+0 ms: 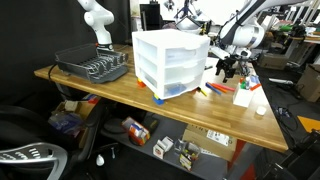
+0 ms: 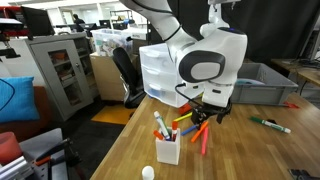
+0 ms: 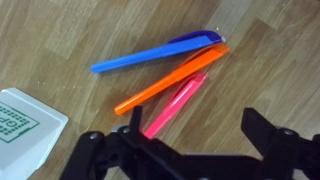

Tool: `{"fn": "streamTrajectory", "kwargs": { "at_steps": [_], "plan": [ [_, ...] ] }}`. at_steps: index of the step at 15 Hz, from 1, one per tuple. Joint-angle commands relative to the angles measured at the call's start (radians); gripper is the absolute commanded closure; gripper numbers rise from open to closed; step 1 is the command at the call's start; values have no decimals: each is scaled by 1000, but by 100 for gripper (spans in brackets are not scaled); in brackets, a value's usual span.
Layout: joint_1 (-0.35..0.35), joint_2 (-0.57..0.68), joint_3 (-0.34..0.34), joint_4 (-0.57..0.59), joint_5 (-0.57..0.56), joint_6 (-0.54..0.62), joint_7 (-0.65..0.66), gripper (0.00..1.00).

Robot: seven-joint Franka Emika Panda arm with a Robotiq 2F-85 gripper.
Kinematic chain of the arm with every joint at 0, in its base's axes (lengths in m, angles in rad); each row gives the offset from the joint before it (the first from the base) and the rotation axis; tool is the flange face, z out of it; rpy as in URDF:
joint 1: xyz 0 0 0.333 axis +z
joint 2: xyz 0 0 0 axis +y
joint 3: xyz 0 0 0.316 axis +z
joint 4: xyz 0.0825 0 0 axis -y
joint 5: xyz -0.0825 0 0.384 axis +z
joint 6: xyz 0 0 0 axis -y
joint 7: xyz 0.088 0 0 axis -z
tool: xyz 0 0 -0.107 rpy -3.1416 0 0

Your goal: Put the pink marker in the pen holder

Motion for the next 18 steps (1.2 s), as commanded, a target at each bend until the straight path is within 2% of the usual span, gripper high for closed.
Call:
{"fn": "streamTrajectory", "kwargs": {
  "at_steps": [1, 5, 12, 14, 17, 18],
  "plan": [
    [-9, 8, 8, 6, 1, -1, 19, 0],
    [-18, 39, 5, 2, 20, 25, 69, 0],
    [-22, 95, -12, 6, 14, 155, 166, 0],
    [-31, 95, -2, 7, 18, 161, 176, 5],
    [-32, 95, 0, 5, 17, 168, 187, 5],
    [-34, 97, 1, 7, 17, 169, 189, 18]
  ]
}}
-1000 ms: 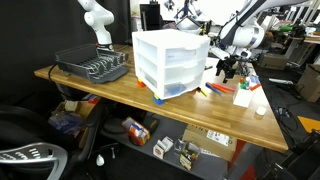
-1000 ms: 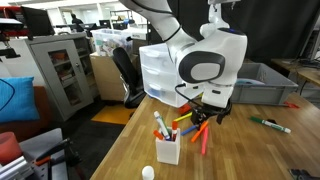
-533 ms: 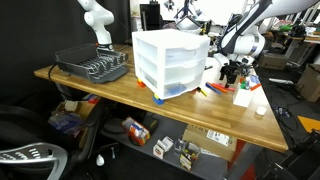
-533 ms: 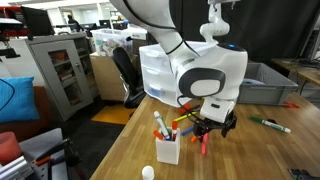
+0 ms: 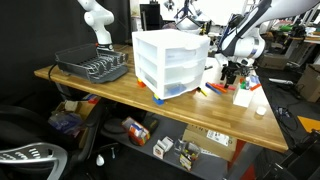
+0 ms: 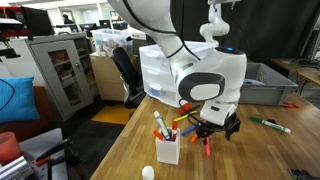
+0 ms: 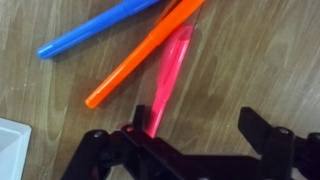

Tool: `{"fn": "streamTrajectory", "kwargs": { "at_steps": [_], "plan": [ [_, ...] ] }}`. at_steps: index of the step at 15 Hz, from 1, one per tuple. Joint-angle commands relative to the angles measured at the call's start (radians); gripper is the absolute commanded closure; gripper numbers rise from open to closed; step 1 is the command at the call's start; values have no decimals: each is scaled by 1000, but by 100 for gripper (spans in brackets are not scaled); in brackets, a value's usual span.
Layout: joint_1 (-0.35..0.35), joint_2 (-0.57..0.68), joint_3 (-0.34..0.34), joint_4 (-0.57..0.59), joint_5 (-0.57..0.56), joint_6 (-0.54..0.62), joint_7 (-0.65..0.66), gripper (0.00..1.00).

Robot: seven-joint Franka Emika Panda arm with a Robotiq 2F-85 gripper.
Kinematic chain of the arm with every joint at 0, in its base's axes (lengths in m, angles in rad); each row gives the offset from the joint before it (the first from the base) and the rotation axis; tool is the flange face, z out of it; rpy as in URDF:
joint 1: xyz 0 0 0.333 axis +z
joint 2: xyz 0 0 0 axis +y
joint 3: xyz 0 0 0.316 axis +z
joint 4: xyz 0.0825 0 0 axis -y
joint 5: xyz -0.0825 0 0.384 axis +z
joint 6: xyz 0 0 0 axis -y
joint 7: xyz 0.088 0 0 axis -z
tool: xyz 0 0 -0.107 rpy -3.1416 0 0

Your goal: Put the pink marker in the pen holder

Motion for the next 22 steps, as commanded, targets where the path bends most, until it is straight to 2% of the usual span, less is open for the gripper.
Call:
{"fn": "streamTrajectory", "kwargs": {
  "at_steps": [1, 7, 10, 13, 22],
  "plan": [
    [-17, 12, 17, 9, 15, 26, 13, 30],
    [-19, 11, 20, 15, 12, 9, 29, 69],
    [-18, 8, 21, 15, 12, -5, 30, 79],
    [-18, 6, 24, 14, 14, 0, 29, 99],
    [-32, -10, 39, 2, 32, 53, 16, 97]
  ]
}}
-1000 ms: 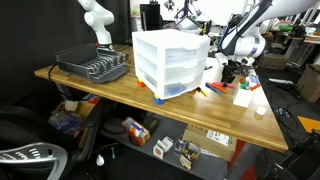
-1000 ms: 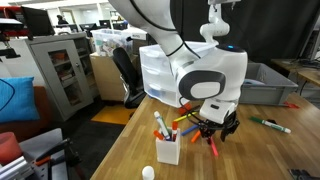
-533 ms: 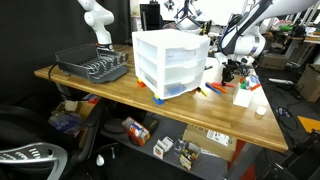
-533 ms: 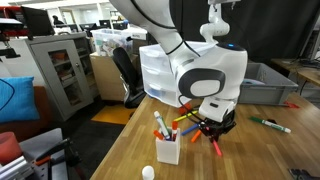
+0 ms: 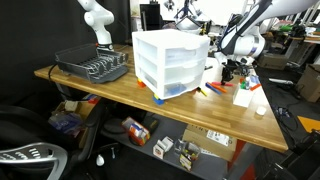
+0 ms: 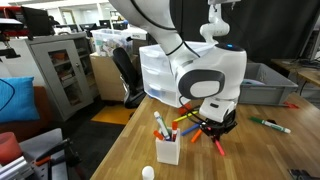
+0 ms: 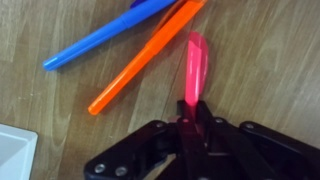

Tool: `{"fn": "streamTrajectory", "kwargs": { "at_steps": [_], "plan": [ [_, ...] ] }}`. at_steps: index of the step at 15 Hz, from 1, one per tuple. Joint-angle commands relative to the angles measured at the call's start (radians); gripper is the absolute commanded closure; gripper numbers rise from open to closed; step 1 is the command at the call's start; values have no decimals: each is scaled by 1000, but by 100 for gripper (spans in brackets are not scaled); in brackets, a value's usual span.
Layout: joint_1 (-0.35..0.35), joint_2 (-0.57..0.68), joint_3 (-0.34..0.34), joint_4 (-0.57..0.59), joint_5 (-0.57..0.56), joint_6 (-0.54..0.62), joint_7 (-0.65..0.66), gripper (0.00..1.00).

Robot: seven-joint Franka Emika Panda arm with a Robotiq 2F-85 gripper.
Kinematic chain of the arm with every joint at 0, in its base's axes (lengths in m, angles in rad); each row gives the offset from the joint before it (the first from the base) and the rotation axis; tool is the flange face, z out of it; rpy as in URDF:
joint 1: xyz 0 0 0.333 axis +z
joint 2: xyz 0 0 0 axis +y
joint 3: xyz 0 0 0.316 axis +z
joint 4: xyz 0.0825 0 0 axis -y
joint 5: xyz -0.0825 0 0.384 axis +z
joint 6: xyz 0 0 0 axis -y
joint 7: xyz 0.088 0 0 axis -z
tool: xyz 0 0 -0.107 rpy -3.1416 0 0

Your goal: Put the pink marker in the pen holder

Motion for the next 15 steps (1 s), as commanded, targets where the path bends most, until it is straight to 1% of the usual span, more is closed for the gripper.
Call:
{"fn": "streamTrajectory", "kwargs": {
  "at_steps": [1, 4, 9, 13, 14, 15],
  "plan": [
    [-44, -2, 45, -1, 47, 80, -20, 97],
    [-91, -22, 89, -15, 102, 150, -47, 97],
    [-208, -72, 210, -59, 227, 243, -162, 97],
    [-300, -123, 279, -113, 325, 273, -385, 97],
    [-366, -140, 338, -135, 324, 277, -444, 97],
    [-411, -155, 378, -150, 352, 278, -518, 97]
  ]
}}
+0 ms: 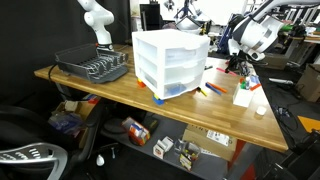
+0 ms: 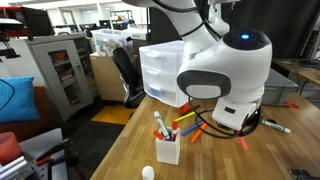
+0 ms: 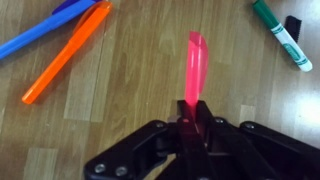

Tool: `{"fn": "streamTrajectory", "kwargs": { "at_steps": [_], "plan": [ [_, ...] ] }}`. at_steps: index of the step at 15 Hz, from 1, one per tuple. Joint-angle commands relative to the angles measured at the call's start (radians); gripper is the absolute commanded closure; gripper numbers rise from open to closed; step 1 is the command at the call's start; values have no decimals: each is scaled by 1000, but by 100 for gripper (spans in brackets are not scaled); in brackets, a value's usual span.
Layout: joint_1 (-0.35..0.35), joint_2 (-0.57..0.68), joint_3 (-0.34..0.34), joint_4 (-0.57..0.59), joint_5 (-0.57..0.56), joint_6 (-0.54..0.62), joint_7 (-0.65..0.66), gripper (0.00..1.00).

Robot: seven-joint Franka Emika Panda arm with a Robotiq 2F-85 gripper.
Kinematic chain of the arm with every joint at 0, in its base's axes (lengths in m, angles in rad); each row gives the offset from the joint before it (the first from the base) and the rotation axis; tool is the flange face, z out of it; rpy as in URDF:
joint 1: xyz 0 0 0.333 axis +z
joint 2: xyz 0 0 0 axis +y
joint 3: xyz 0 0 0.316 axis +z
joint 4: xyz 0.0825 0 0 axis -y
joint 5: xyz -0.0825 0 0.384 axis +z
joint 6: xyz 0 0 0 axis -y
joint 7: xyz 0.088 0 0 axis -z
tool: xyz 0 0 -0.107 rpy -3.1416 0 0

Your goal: Put the pink marker in the pen holder

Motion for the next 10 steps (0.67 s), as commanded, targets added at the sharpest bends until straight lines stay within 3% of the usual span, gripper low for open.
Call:
{"fn": "streamTrajectory", "kwargs": {
  "at_steps": [1, 4, 7, 10],
  "plan": [
    [-188, -78, 183, -96, 75, 27, -256, 97],
    [-416, -143, 407, -174, 109, 12, -477, 97],
    [-641, -184, 603, -243, 209, -81, -695, 97],
    [-779, -201, 667, -317, 272, -238, -837, 97]
  ]
}}
